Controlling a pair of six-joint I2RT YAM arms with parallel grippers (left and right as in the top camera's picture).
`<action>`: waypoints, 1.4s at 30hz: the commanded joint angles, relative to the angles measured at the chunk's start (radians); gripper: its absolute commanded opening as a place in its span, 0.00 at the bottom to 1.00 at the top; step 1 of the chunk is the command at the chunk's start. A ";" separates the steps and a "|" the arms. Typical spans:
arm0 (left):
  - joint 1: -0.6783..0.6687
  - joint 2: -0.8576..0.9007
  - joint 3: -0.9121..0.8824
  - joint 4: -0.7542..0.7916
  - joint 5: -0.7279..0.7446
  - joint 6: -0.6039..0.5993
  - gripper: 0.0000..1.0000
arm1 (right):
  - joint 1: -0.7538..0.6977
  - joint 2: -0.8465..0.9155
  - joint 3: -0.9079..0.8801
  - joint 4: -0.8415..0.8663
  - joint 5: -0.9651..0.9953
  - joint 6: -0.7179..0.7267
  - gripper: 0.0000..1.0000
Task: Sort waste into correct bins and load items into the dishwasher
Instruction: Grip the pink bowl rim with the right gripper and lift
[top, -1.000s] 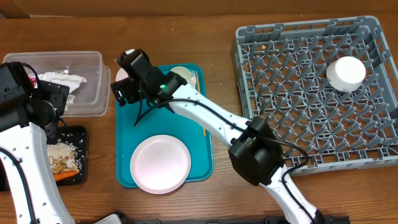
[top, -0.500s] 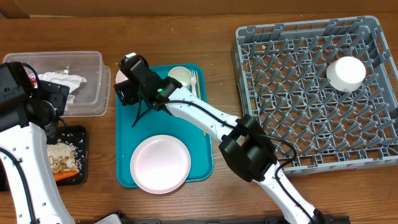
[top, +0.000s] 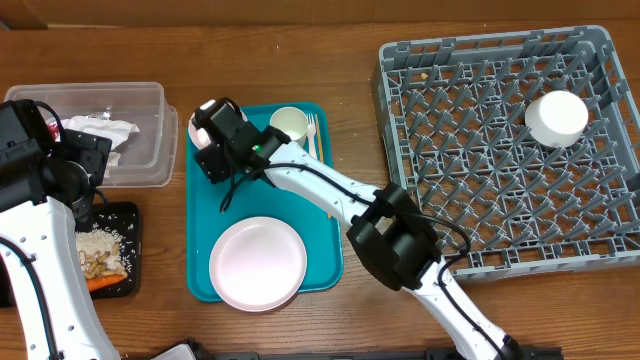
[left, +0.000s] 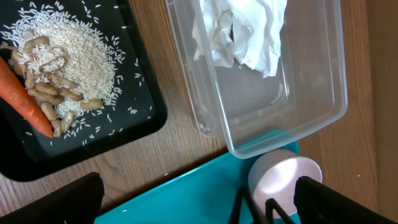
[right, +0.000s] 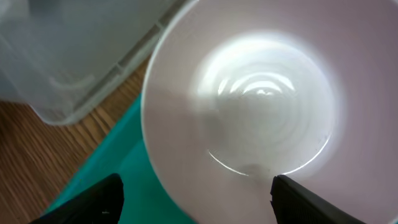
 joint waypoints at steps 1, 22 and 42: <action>-0.003 0.000 0.000 0.001 0.000 -0.010 1.00 | 0.011 0.012 0.001 -0.043 -0.002 -0.142 0.79; -0.003 0.000 0.000 0.001 0.000 -0.010 1.00 | 0.050 -0.025 0.057 -0.161 0.059 -0.107 0.24; -0.003 0.000 0.000 0.001 0.000 -0.010 1.00 | -0.027 -0.312 0.075 -0.156 -0.059 0.094 0.04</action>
